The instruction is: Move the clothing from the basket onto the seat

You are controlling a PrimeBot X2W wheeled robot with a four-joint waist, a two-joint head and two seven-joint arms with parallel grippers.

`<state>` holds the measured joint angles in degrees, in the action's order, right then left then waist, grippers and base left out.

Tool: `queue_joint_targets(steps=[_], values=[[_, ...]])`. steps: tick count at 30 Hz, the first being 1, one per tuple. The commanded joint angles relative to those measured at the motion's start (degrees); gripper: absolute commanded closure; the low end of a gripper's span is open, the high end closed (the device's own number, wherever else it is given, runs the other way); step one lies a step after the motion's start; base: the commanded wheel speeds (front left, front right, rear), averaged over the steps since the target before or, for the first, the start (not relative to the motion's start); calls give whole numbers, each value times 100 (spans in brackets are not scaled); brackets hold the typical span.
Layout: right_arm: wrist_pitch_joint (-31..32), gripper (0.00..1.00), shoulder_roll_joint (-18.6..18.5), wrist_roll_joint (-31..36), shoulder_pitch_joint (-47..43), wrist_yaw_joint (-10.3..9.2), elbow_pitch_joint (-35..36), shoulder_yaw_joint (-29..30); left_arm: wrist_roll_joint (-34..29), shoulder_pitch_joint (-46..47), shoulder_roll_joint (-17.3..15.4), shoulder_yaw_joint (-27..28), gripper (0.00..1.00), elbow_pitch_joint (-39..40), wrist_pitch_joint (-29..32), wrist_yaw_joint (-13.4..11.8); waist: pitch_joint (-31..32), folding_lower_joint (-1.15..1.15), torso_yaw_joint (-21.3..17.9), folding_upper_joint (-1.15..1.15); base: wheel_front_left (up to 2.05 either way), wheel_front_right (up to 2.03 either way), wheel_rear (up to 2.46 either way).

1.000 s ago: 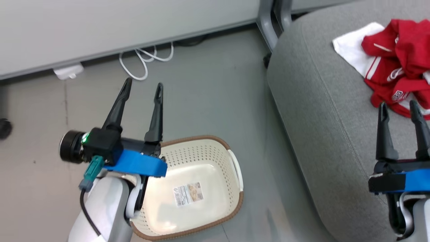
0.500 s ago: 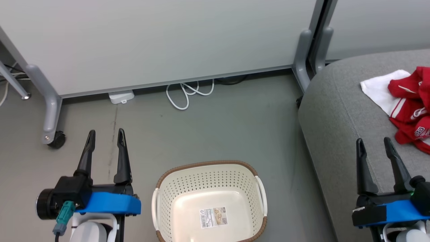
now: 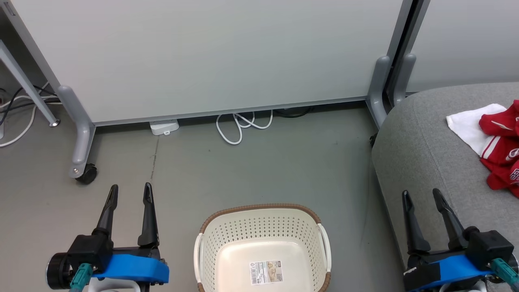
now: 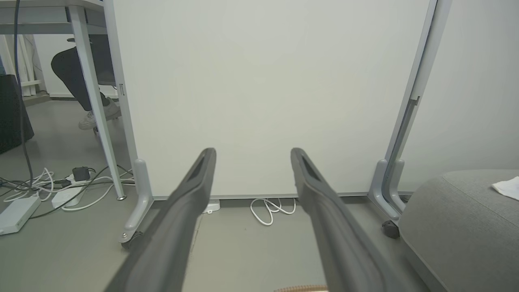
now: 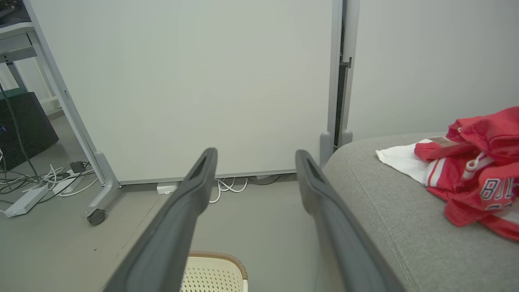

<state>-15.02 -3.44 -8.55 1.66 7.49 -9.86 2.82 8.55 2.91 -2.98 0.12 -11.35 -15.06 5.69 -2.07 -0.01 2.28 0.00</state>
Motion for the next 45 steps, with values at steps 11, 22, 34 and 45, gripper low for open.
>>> queue_joint_targets(steps=[11,22,34,45], values=[[-24,0,58,32,-10,0,-121,-112,116,-4,10,-111,0,-126,-16,-23,25,1,28,0,0,0,0],[203,100,48,-632,-6,0,-379,-57,723,-110,16,-14,100,-396,224,4,34,1,17,0,0,0,0],[518,100,49,-1901,73,0,-369,11,1979,-42,14,77,100,-347,524,33,49,1,-7,0,0,0,0],[775,100,50,-2923,143,0,-370,67,2986,24,12,167,100,-326,779,58,63,1,-30,0,0,0,0]])
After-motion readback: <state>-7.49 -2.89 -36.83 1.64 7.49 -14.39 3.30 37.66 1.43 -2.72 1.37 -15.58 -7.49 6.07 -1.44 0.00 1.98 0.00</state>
